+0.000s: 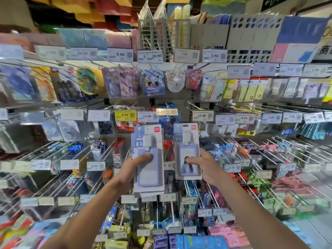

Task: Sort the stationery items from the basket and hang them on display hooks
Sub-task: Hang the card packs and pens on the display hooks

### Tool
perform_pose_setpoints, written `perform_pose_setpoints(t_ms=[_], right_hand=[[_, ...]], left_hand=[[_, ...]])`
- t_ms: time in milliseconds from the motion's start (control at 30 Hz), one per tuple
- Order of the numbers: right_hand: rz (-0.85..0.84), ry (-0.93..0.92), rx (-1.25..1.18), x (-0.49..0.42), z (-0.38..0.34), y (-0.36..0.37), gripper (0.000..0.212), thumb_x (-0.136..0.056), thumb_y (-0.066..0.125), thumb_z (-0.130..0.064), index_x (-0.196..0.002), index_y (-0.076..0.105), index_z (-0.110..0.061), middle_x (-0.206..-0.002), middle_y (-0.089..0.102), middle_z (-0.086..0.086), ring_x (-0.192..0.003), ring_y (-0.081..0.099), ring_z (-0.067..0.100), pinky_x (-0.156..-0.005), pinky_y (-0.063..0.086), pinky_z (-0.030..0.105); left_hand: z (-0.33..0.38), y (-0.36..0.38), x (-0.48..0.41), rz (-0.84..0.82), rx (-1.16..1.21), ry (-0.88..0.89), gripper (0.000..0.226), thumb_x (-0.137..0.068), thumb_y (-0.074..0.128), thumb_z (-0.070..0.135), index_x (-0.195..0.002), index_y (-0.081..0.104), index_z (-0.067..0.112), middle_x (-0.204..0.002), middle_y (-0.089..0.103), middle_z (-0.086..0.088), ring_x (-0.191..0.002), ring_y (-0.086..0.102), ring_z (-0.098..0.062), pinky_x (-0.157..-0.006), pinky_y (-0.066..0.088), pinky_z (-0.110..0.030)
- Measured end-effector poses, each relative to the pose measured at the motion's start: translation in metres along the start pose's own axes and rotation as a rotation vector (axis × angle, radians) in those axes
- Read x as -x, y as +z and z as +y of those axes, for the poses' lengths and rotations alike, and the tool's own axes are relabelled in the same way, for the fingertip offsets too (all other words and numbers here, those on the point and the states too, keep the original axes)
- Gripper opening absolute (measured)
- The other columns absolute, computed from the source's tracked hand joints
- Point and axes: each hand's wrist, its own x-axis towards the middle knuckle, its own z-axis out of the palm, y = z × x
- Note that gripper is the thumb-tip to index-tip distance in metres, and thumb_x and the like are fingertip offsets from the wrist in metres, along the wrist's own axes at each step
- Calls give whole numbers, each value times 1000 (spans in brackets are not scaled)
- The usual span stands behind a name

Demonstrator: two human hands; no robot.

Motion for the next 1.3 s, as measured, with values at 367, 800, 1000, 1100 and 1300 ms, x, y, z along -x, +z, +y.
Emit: perform_pose_setpoints(t_ms=[367,800,1000,1100,1300], right_hand=[[267,14,110,2,-2,-70,35,-92,68,5,-120,63,-16,-105,76,15,-98,71,37,-88,59,57],[-28,-49,282,-20,-5,-120,41,-85,70,11,-119,64,-11,-101,77,7,-82,74,19,-65,60,32],[-53,28,242,-31,1,-119,44,-87,70,11,-127,62,-6,-117,73,16,-107,71,35,-82,62,42],[-36,41,236,-32,-1,-119,43,-85,71,10,-123,64,-11,-108,77,8,-93,75,26,-55,56,28],[-43,54,136,-41,1,-118,41,-88,60,17,-111,67,-17,-92,79,7,-70,76,16,-52,58,31]], left_hand=[[24,83,-33,-131,51,18,41,-54,79,55,-83,84,28,-85,79,4,-74,77,-14,-60,59,-27],[62,160,-83,-58,237,188,25,-77,72,46,-83,84,26,-85,78,-7,-74,77,-29,-61,62,-40],[68,163,-85,-48,173,158,29,-78,72,48,-86,83,23,-85,76,-8,-74,75,-29,-65,62,-40],[69,162,-88,-18,125,131,55,-62,80,52,-103,73,16,-93,69,-11,-81,70,-32,-76,59,-42],[78,162,-94,-29,213,254,30,-92,61,42,-102,77,19,-88,76,-7,-75,75,-26,-65,62,-37]])
